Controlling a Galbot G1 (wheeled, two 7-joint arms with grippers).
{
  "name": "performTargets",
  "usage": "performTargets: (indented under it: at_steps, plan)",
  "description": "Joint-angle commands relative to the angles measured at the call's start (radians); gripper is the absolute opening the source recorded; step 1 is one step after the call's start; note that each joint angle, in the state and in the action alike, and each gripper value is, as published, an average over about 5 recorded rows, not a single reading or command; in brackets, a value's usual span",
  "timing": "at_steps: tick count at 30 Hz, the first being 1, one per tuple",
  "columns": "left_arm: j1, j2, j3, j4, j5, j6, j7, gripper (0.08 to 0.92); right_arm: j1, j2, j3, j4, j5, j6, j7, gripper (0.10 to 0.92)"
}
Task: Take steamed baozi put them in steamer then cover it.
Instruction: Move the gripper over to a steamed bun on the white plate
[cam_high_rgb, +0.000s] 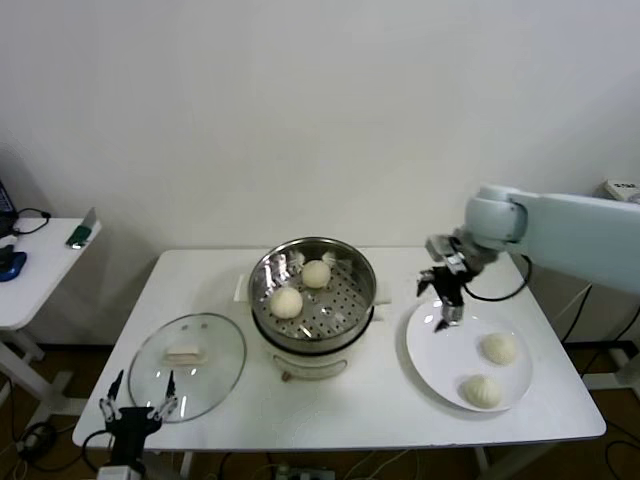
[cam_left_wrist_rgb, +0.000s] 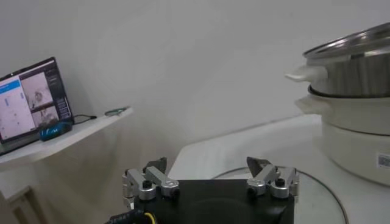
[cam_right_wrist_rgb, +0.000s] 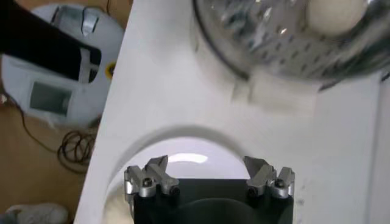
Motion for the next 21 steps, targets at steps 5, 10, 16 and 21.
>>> performTargets:
  at_steps: [5,10,16,21]
  plan:
    - [0.004,-0.008,-0.001,0.006,0.008,0.0,0.002,0.823,-0.283,-0.234,0.088,0.018,-0.293,0.037,0.003,0.823]
    - [0.005,-0.011,-0.001,0.012,0.014,0.0,0.003,0.823,-0.339,-0.226,0.119,-0.009,-0.304,0.041,0.007,0.823]
    - [0.003,-0.012,-0.002,0.016,0.017,0.002,0.002,0.823,-0.345,-0.196,0.113,-0.03,-0.3,0.041,-0.008,0.823]
    - [0.005,-0.015,-0.005,0.02,0.016,0.003,0.001,0.823,-0.35,-0.162,0.107,-0.05,-0.292,0.04,-0.012,0.823]
